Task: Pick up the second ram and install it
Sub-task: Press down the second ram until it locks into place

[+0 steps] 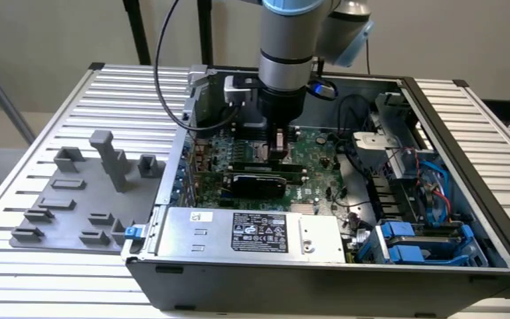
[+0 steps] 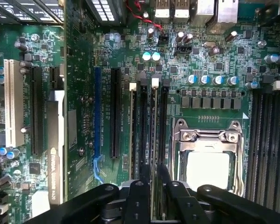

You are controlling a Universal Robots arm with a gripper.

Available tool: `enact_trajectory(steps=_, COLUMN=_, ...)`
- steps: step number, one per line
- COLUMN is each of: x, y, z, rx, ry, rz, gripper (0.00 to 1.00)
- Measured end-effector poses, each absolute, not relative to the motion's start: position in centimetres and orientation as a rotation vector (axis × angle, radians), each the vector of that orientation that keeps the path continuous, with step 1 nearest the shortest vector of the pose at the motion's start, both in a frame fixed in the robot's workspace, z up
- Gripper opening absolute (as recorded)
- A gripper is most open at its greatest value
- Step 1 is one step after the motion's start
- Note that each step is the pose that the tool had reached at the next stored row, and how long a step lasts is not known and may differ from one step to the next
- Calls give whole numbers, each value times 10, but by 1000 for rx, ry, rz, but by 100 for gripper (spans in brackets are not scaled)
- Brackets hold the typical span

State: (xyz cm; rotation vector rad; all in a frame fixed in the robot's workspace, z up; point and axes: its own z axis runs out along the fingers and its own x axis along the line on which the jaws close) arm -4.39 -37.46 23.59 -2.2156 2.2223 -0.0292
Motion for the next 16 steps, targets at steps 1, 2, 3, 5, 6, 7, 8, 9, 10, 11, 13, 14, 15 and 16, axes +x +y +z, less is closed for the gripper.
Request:
enact_trajectory(steps=1, x=-44, y=-375, z=239, rx=-2216, ry=2222, rz=-29, gripper=100)
enact_trajectory(steps=2, x=-44, y=-375, z=242, rx=-2216, ry=2222, rz=-29, gripper=100)
enact_trajectory(steps=3, x=-44, y=-375, z=244, rx=-2216, ry=2222, rz=-29, gripper=100)
enact_trajectory(steps=5, x=-44, y=-375, z=246, rx=-2216, ry=2222, rz=-29, gripper=0)
enact_trajectory(steps=6, x=-44, y=-375, z=246, rx=-2216, ry=2222, rz=-29, gripper=0)
enact_trajectory(steps=7, x=-44, y=-375, z=246, rx=-2216, ry=2222, rz=-29, gripper=0)
enact_trajectory(steps=8, x=-44, y=-375, z=246, rx=-2216, ry=2222, rz=-29, gripper=0)
enact_trajectory(steps=9, x=-44, y=-375, z=247, rx=-2216, ry=2222, rz=-29, gripper=0)
enact_trajectory(steps=10, x=-44, y=-375, z=247, rx=-2216, ry=2222, rz=-29, gripper=0)
enact_trajectory(steps=11, x=-44, y=-375, z=247, rx=-2216, ry=2222, rz=-29, gripper=0)
enact_trajectory(steps=13, x=-44, y=-375, z=247, rx=-2216, ry=2222, rz=-29, gripper=0)
enact_trajectory(steps=14, x=-44, y=-375, z=247, rx=-2216, ry=2222, rz=-29, gripper=0)
enact_trajectory(steps=15, x=-44, y=-375, z=247, rx=-2216, ry=2222, rz=-29, gripper=0)
enact_trajectory(steps=16, x=-44, y=-375, z=247, rx=-2216, ry=2222, rz=-29, gripper=0)
